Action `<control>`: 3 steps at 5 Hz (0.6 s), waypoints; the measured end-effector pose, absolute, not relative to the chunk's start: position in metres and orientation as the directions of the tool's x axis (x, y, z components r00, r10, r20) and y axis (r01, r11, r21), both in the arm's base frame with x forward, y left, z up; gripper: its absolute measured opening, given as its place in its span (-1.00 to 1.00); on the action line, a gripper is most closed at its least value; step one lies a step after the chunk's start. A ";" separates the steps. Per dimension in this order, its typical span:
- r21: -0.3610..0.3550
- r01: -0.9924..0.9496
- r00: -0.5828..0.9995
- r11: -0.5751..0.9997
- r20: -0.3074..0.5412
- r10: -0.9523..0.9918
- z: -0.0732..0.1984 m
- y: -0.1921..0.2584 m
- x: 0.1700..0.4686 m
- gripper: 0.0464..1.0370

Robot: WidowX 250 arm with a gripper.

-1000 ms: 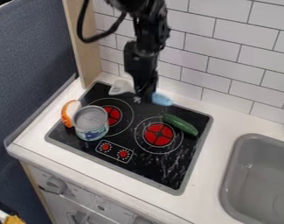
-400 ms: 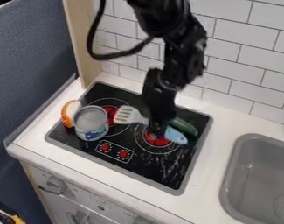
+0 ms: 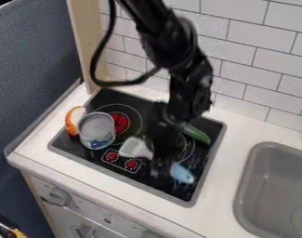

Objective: Take the blue spoon and put it to the end of the right burner

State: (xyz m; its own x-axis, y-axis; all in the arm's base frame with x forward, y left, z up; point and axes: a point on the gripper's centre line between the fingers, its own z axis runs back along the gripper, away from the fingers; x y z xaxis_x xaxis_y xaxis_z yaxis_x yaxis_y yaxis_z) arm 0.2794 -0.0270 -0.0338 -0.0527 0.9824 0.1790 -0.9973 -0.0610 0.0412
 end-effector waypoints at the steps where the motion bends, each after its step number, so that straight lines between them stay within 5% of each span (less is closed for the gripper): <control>1: 0.094 -0.994 -0.036 -0.050 0.151 0.988 -0.050 -0.018 0.271 -0.52; 3: 0.136 -0.991 0.015 -0.006 0.151 0.988 -0.063 -0.017 0.266 -0.39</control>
State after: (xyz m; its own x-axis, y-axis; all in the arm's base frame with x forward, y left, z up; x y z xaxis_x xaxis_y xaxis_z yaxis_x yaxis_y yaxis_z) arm 0.2659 -0.0168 -0.0634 0.0146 0.9885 0.1508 -0.9907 -0.0060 0.1356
